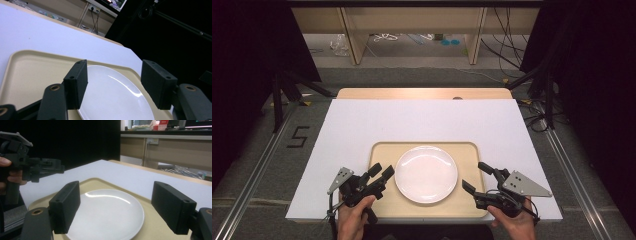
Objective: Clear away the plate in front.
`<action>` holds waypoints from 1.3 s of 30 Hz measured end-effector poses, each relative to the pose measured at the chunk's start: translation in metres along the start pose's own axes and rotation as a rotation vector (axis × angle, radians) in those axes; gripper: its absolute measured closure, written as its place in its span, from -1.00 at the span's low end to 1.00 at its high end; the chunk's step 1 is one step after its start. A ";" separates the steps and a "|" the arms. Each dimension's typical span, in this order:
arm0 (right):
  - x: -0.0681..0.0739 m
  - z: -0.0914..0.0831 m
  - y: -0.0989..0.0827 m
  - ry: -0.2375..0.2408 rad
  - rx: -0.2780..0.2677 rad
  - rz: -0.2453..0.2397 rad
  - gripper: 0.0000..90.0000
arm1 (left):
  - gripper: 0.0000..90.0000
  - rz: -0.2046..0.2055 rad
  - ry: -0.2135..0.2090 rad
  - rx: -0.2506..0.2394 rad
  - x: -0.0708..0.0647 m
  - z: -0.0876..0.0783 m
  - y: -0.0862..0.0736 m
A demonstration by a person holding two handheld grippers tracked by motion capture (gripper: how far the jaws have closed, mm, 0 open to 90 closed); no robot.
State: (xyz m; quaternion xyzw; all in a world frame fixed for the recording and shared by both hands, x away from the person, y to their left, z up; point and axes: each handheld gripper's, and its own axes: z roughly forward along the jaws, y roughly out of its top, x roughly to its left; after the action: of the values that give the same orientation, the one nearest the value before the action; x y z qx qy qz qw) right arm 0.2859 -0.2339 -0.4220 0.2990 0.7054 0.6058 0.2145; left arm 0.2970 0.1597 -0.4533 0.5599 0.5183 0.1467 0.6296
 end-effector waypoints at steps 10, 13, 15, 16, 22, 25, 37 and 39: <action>-0.001 -0.001 0.000 0.001 -0.003 0.000 -0.47 | -0.26 0.133 0.010 -0.010 -0.006 -0.013 0.003; -0.001 -0.001 0.000 -0.005 -0.007 0.002 -0.48 | -0.31 0.167 0.021 -0.006 -0.007 -0.018 0.003; -0.001 -0.001 0.000 -0.006 -0.007 0.003 -0.50 | -0.32 0.199 0.012 -0.008 -0.010 -0.022 0.001; -0.001 -0.001 0.000 -0.001 -0.008 0.005 -0.51 | -0.33 0.212 0.011 -0.005 -0.011 -0.024 0.000; -0.001 -0.002 0.000 -0.038 -0.007 0.012 -0.61 | -0.41 0.279 -0.008 -0.016 -0.013 -0.034 0.004; -0.001 -0.002 0.000 -0.032 -0.012 0.017 -0.64 | -0.48 0.312 -0.002 -0.021 -0.013 -0.039 0.008; 0.001 -0.009 -0.002 -0.029 -0.010 0.014 -0.65 | -0.66 0.381 -0.035 -0.040 -0.014 -0.047 0.007; 0.001 -0.010 -0.002 -0.032 -0.016 0.014 -0.65 | -0.66 0.399 -0.044 -0.047 -0.014 -0.048 0.007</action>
State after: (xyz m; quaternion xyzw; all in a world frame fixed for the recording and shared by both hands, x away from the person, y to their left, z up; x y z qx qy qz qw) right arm 0.2787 -0.2405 -0.4224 0.3118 0.6948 0.6081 0.2241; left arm 0.2546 0.1779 -0.4323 0.6395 0.3797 0.2683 0.6123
